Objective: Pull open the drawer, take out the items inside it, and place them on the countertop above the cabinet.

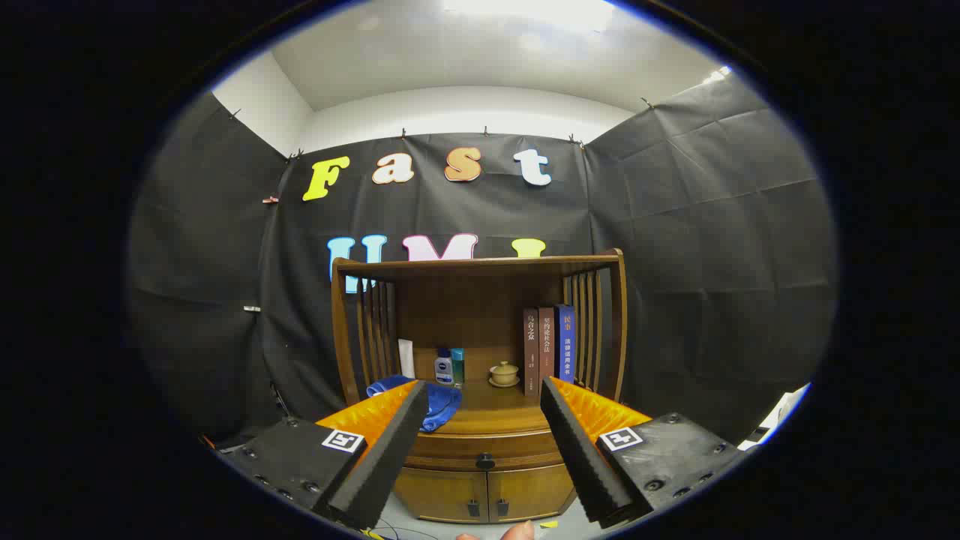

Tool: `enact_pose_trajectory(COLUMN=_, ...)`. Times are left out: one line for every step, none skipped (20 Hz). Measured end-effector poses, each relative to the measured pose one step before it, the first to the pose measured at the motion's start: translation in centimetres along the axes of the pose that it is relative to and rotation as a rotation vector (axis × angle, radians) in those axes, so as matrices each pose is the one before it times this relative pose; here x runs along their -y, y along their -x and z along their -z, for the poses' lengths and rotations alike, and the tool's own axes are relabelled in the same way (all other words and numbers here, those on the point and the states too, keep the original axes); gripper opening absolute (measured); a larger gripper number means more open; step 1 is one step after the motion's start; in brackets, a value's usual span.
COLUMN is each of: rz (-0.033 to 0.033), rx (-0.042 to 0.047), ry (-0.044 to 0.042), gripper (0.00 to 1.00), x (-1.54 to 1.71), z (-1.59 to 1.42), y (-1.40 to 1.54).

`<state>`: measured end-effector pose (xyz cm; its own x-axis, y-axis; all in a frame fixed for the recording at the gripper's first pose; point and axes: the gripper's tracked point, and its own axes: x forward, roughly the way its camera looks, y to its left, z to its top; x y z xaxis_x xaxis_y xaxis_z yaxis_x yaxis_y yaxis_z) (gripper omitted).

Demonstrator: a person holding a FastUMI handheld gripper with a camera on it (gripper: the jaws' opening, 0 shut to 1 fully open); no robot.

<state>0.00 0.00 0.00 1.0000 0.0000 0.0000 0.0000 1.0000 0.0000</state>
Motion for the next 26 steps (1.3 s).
enact_pose_trajectory(rz=-0.00022, rx=-0.00436, ry=-0.00306, gripper=0.98, x=0.077, z=0.170, y=0.011)
enact_pose_trajectory(rz=-0.00260, rx=-0.00621, ry=-0.00392, gripper=0.98, x=-0.015, z=0.179, y=-0.030)
enact_pose_trajectory(rz=-0.00084, rx=-0.00537, ry=-0.00302, gripper=0.98, x=0.018, z=0.154, y=-0.006)
enact_pose_trajectory(rz=0.00046, rx=-0.00186, ry=-0.00111, gripper=0.98, x=0.099, z=0.051, y=0.026)
enact_pose_trajectory(rz=0.00216, rx=0.00077, ry=-0.00011, gripper=0.98, x=0.105, z=-0.016, y=-0.021)
enact_pose_trajectory(rz=0.00430, rx=0.00222, ry=-0.00028, gripper=0.98, x=0.241, z=-0.108, y=0.041)
enact_pose_trajectory(rz=0.00282, rx=0.00378, ry=-0.00147, gripper=0.98, x=0.151, z=-0.123, y=0.002)
enact_pose_trajectory(rz=0.00061, rx=0.00011, ry=-0.00305, gripper=0.98, x=-0.029, z=-0.067, y=-0.016)
enact_pose_trajectory(rz=-0.00248, rx=-0.00238, ry=-0.00526, gripper=0.98, x=-0.068, z=0.057, y=0.060)
enact_pose_trajectory(rz=-0.00335, rx=-0.00303, ry=-0.00459, gripper=0.98, x=-0.094, z=0.068, y=-0.027)
enact_pose_trajectory(rz=-0.00203, rx=-0.00257, ry=-0.00044, gripper=0.98, x=-0.088, z=0.070, y=-0.046)
enact_pose_trajectory(rz=-0.00126, rx=-0.00227, ry=0.00468, gripper=0.98, x=0.026, z=0.042, y=0.059)
enact_pose_trajectory(rz=-0.00145, rx=-0.00094, ry=0.00732, gripper=0.98, x=-0.010, z=0.099, y=0.059)
enact_pose_trajectory(rz=-0.00087, rx=0.00058, ry=0.00604, gripper=0.98, x=-0.040, z=-0.079, y=0.035)
enact_pose_trajectory(rz=-0.00075, rx=0.00024, ry=0.00393, gripper=0.98, x=-0.028, z=0.003, y=-0.046)
enact_pose_trajectory(rz=0.00002, rx=0.00176, ry=0.00255, gripper=0.98, x=-0.066, z=-0.025, y=-0.030)
enact_pose_trajectory(rz=0.00230, rx=0.00062, ry=0.00240, gripper=0.98, x=0.073, z=0.074, y=-0.062)
enact_pose_trajectory(rz=0.00486, rx=0.00177, ry=0.00284, gripper=0.98, x=0.088, z=0.063, y=-0.313)
enact_pose_trajectory(rz=0.00012, rx=0.00431, ry=-0.00202, gripper=0.98, x=0.006, z=0.090, y=-0.246)
enact_pose_trajectory(rz=-0.00302, rx=0.00461, ry=-0.01008, gripper=0.98, x=-0.143, z=0.269, y=-0.327)
enact_pose_trajectory(rz=-0.00081, rx=0.00661, ry=-0.01713, gripper=0.98, x=-0.075, z=0.386, y=-0.439)
enact_pose_trajectory(rz=0.00315, rx=0.00821, ry=-0.01734, gripper=0.98, x=0.102, z=0.519, y=-0.617)
enact_pose_trajectory(rz=0.00671, rx=0.00889, ry=-0.01175, gripper=0.98, x=0.190, z=0.695, y=-0.883)
enact_pose_trajectory(rz=0.00506, rx=0.00842, ry=-0.00296, gripper=0.98, x=0.180, z=1.031, y=-0.936)
enact_pose_trajectory(rz=0.00118, rx=0.00224, ry=0.01150, gripper=0.98, x=0.138, z=1.318, y=-0.894)
enact_pose_trajectory(rz=0.00124, rx=-0.00397, ry=0.02230, gripper=0.98, x=0.066, z=1.912, y=-0.993)
